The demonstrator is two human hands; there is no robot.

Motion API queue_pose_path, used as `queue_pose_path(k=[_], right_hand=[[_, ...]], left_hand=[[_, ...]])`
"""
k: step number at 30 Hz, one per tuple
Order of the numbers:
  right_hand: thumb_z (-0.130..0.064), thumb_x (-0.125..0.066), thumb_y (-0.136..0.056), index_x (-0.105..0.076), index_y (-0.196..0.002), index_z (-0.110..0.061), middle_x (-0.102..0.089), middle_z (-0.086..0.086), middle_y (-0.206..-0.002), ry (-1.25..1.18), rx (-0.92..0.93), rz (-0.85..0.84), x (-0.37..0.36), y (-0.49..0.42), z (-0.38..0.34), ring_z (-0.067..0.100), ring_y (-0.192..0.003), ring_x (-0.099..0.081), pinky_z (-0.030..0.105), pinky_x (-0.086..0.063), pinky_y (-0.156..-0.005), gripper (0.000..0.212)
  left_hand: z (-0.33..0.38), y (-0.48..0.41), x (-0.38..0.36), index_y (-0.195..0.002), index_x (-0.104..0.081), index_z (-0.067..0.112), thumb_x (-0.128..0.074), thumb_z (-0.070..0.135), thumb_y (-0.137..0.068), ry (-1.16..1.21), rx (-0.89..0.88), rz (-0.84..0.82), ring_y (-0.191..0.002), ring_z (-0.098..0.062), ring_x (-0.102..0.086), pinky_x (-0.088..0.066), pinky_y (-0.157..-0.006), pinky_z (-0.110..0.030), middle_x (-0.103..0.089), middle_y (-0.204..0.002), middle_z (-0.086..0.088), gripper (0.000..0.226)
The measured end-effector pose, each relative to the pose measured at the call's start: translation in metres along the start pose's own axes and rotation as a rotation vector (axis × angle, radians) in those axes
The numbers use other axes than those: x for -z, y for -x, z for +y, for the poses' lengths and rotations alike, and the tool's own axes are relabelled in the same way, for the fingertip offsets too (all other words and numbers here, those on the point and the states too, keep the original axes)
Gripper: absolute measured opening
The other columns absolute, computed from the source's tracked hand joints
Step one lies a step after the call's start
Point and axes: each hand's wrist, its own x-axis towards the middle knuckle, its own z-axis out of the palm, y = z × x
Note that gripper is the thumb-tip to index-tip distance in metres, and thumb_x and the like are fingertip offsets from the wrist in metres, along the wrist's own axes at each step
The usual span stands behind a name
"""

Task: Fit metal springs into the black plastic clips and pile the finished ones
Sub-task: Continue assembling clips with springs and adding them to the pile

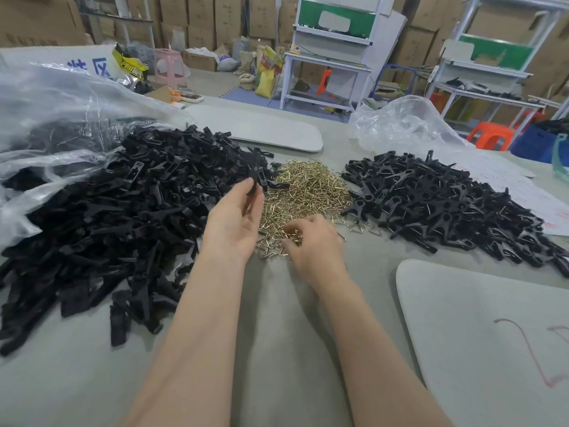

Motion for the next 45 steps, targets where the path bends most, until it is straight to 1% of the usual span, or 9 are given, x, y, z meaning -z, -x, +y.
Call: queue_pose_path(k=[13, 19, 23, 26, 32, 35, 37, 40, 45], right_hand=[[-0.026, -0.054, -0.095, -0.066, -0.09, -0.012, -0.067, 0.001, -0.079, -0.325, 0.049, 0.317, 0.002, -0.003, 0.01, 0.019, -0.077, -0.06, 0.037, -0.047, -0.072, 0.019], [-0.028, -0.056, -0.094, -0.069, -0.096, -0.015, -0.05, -0.004, -0.095, -0.324, 0.065, 0.421, 0.004, -0.006, 0.015, 0.011, -0.087, -0.049, 0.017, -0.033, -0.071, 0.018], [-0.023, -0.055, -0.095, -0.063, -0.084, -0.016, -0.06, -0.003, -0.076, -0.571, -0.064, 0.346, 0.007, -0.008, 0.018, 0.01, -0.069, -0.054, 0.01, -0.041, -0.061, 0.015], [-0.018, -0.054, -0.096, -0.06, -0.081, -0.017, -0.061, -0.002, -0.068, -0.895, -0.22, 0.3, 0.014, -0.01, 0.019, 0.008, -0.056, -0.06, 0.021, -0.053, -0.057, 0.016], [-0.001, -0.056, -0.092, -0.059, -0.096, -0.007, -0.063, 0.008, -0.086, -1.174, -0.296, 0.174, 0.021, -0.01, 0.019, 0.006, -0.059, -0.066, 0.015, -0.053, -0.058, 0.008], [0.002, -0.055, -0.092, -0.058, -0.117, -0.005, -0.062, 0.011, -0.101, -1.16, -0.259, 0.137, 0.022, -0.01, 0.02, 0.009, -0.069, -0.069, 0.015, -0.053, -0.064, 0.026], [0.004, -0.053, -0.092, -0.057, -0.124, -0.004, -0.061, 0.006, -0.101, -1.037, -0.216, 0.142, 0.021, -0.011, 0.02, 0.011, -0.075, -0.069, 0.017, -0.055, -0.068, 0.033], [-0.003, -0.054, -0.092, -0.063, -0.116, -0.014, -0.058, -0.015, -0.088, -0.626, -0.075, 0.253, 0.019, -0.008, 0.021, 0.009, -0.08, -0.066, 0.014, -0.051, -0.073, 0.028], [-0.014, -0.059, -0.092, -0.067, -0.107, -0.017, -0.072, -0.002, -0.092, -0.393, 0.013, 0.375, 0.018, -0.004, 0.019, 0.013, -0.086, -0.065, 0.031, -0.05, -0.082, 0.018]], left_hand=[[-0.014, 0.002, 0.002, -0.092, -0.06, 0.007, -0.061, 0.013, -0.089, -0.025, 0.296, -0.089, -0.08, -0.012, -0.053, -0.049, -0.074, -0.022, -0.058, -0.088, -0.007, 0.007], [-0.012, 0.002, 0.0, -0.099, -0.056, 0.003, -0.061, 0.005, -0.088, 0.078, 0.289, -0.101, -0.098, -0.017, -0.056, -0.058, -0.071, -0.022, -0.056, -0.096, -0.012, 0.012], [-0.014, 0.002, 0.001, -0.095, -0.059, 0.0, -0.062, 0.004, -0.087, -0.018, 0.223, -0.066, -0.084, -0.015, -0.06, -0.057, -0.075, -0.024, -0.059, -0.084, -0.011, 0.01], [-0.014, 0.0, 0.003, -0.093, -0.06, 0.002, -0.066, 0.009, -0.085, -0.11, 0.198, -0.036, -0.074, -0.012, -0.061, -0.058, -0.068, -0.019, -0.061, -0.079, -0.008, 0.012], [-0.021, -0.004, 0.004, -0.095, -0.063, 0.005, -0.067, 0.012, -0.087, -0.432, 0.001, -0.037, -0.073, -0.008, -0.062, -0.054, -0.065, -0.017, -0.063, -0.082, -0.003, 0.011], [-0.029, -0.004, 0.005, -0.095, -0.064, 0.014, -0.069, 0.015, -0.084, -0.939, -0.255, -0.001, -0.078, -0.011, -0.063, -0.053, -0.078, -0.026, -0.066, -0.086, -0.001, 0.012], [-0.032, -0.005, 0.005, -0.09, -0.062, 0.021, -0.069, 0.02, -0.082, -1.21, -0.384, -0.004, -0.079, -0.007, -0.06, -0.046, -0.072, -0.02, -0.064, -0.086, 0.006, 0.01], [-0.035, -0.006, 0.006, -0.09, -0.062, 0.021, -0.068, 0.022, -0.082, -1.33, -0.432, -0.024, -0.072, 0.004, -0.052, -0.036, -0.058, -0.009, -0.058, -0.08, 0.015, 0.01], [-0.037, -0.006, 0.008, -0.091, -0.06, 0.02, -0.067, 0.022, -0.084, -1.391, -0.456, -0.044, -0.072, 0.008, -0.048, -0.035, -0.058, -0.004, -0.054, -0.078, 0.017, 0.01]])
